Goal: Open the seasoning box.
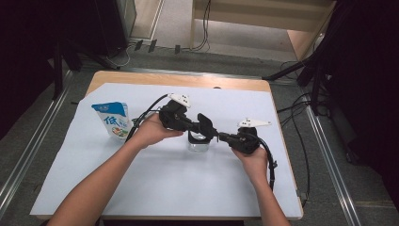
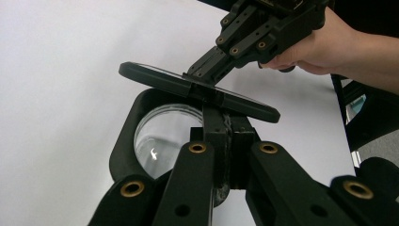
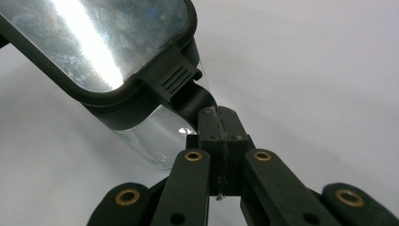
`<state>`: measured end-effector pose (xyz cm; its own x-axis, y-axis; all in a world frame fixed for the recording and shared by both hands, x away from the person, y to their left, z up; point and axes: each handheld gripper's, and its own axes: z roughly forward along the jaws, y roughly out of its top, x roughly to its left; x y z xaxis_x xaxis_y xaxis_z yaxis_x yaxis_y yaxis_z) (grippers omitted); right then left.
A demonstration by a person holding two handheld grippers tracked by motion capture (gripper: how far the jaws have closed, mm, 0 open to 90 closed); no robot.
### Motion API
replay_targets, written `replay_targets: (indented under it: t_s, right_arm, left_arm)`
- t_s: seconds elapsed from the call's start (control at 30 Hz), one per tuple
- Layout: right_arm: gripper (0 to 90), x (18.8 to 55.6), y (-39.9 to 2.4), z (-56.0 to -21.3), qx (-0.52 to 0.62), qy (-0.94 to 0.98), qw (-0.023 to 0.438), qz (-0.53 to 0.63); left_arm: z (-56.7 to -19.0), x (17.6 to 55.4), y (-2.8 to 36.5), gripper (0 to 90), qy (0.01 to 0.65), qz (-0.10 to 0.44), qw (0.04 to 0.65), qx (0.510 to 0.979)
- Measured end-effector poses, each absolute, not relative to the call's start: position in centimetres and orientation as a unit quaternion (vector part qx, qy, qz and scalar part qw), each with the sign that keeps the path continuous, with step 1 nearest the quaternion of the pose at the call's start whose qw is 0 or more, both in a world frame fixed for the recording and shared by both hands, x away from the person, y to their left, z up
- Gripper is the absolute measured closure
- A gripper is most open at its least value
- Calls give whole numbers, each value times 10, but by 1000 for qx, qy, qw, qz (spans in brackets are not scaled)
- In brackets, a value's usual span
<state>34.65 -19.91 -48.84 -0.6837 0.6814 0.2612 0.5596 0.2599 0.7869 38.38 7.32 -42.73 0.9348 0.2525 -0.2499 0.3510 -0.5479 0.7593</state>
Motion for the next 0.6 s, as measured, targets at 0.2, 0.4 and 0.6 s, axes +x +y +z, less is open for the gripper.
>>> replay_targets:
  t_s: [0.2,0.4,0.6]
  right_arm:
    - [900,346,-199,-488,391,791,68,465]
    - [900,346,-198,-488,393,791,71,464]
    - [900,345,-198,-488,394,790,73,464]
  left_arm:
    - [-423,382,63,900,165,-50,440,881]
    - [-419,383,51,900,161,-51,436,884]
    - [-418,384,41,900,162,-55,437,883]
